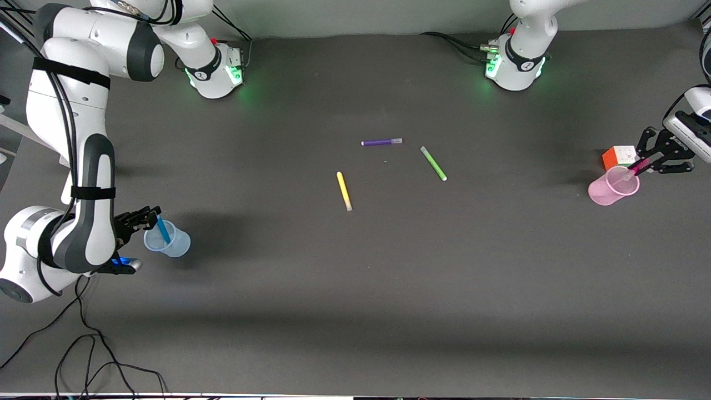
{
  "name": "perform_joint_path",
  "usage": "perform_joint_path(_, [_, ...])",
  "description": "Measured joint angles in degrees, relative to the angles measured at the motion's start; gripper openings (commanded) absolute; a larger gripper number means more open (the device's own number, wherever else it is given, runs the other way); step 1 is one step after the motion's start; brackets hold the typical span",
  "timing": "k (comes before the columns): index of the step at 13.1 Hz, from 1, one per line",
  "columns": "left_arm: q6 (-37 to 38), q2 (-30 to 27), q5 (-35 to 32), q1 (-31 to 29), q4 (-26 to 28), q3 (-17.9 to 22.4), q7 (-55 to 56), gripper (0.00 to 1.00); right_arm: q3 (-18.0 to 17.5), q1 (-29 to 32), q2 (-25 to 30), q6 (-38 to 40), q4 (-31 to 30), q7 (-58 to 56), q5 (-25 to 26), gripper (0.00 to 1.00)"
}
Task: Place pink and blue markers in matching cups
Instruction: 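Lower the blue and pink markers into the matching cups with both grippers, then open both grippers and lift them away from the cups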
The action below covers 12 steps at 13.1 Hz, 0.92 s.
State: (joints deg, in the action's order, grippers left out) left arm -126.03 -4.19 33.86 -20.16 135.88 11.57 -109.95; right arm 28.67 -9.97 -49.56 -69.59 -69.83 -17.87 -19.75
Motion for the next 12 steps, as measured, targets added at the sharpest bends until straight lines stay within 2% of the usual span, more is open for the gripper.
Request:
perform_joint_path(5, [1.8, 8.8, 12.6, -4.7, -0.1, 0.0, -19.9, 0.0, 0.1, 0.0, 0.1, 0.1, 1.8, 0.1, 0.0, 1.0])
perform_joint_path(8, [2.8, 10.9, 14.8, -5.7, -0.6, 0.0, -23.1, 0.0, 0.3, -0.4, 3.3, 0.6, 4.0, 1.2, 0.1, 1.0])
perform_joint_path(9, [2.9, 11.1, 15.0, -5.8, -0.9, 0.0, -23.1, 0.08, 0.4, -0.9, 5.5, 0.8, 4.3, 3.3, 0.3, 1.0])
perform_joint_path(11, [3.7, 11.7, 15.2, -5.9, -1.6, 0.0, -23.1, 0.78, 0.6, -2.8, 10.8, 0.9, 4.6, 8.3, 1.3, 1.0])
perform_joint_path(12, [4.1, 12.3, 15.2, -6.0, -2.0, 0.0, -23.2, 0.99, 0.7, -4.2, 13.8, 0.9, 4.4, 11.0, 2.4, 1.0])
